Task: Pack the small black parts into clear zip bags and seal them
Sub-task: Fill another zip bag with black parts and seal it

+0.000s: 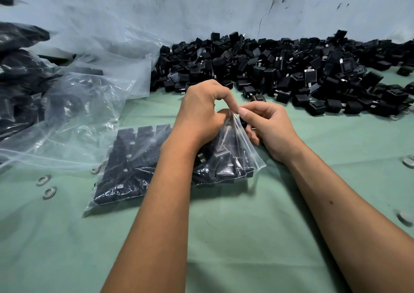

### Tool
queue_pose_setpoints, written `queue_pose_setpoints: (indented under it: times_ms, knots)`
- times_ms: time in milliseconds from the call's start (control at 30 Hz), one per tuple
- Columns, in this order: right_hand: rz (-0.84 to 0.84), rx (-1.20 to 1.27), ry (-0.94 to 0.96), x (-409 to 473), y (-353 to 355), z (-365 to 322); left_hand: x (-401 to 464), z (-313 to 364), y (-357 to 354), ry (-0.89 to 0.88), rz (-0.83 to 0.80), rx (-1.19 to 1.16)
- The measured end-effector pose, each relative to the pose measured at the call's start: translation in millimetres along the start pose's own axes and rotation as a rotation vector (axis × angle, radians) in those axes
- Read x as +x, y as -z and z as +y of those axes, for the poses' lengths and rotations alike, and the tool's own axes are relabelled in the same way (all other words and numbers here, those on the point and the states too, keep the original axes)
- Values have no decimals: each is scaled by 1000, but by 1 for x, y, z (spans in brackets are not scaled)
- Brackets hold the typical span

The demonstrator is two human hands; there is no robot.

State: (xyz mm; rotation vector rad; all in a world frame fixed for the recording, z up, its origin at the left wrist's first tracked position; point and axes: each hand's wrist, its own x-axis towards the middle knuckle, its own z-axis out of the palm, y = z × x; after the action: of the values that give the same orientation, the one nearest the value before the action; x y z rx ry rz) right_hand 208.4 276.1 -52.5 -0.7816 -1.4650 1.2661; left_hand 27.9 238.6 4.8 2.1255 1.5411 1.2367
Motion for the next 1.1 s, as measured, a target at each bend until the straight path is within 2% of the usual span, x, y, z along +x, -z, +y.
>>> queue_pose_setpoints:
  times_ms: [167, 333, 700, 1000, 1100]
  knots:
    - [32, -21, 0, -1, -1, 1, 0, 1, 2, -8, 16, 9]
    - [29, -216, 56, -4, -8, -3, 1, 2, 2, -11, 15, 24]
    - [22, 36, -51, -3, 5, -7, -1, 0, 3, 12, 8, 12]
    - [-311, 90, -196, -3, 13, -12, -1, 3, 3, 6, 4, 17]
    - [-360, 99, -211, -3, 9, -16, 0, 4, 3, 3, 4, 29]
